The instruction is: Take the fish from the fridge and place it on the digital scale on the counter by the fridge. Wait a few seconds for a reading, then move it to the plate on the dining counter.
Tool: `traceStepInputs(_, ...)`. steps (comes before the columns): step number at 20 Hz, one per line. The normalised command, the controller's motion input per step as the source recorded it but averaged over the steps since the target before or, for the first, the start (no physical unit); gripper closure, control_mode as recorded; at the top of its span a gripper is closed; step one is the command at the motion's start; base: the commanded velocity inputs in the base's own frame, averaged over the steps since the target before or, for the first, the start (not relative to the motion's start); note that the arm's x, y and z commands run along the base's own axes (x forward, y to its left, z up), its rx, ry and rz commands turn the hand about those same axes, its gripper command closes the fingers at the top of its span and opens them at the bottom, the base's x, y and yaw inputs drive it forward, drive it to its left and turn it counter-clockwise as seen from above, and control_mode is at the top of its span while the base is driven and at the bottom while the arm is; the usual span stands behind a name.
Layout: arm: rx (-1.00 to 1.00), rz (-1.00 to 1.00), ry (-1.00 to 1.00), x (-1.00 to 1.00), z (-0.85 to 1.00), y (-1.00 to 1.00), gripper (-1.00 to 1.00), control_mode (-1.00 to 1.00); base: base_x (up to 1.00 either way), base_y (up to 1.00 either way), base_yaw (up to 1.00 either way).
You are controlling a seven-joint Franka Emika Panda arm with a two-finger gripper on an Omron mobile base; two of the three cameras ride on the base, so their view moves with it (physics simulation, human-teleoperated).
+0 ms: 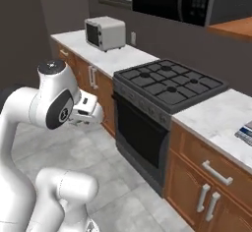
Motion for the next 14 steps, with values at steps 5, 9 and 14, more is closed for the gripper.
traceStepInputs(5, 0.00, 0.00, 0.00, 0.00, 0.00, 0.00, 1.00, 1.00, 0.50, 0.00, -0.61)
traceStepInputs(9, 0.00, 0.00, 0.00, 0.00, 0.00, 0.00, 1.00, 1.00, 0.32, 0.00, -0.67)
traceStepInputs(14, 0.00, 0.00, 0.00, 0.00, 0.00, 0.00, 1.00, 1.00, 0.32, 0.00, -0.68)
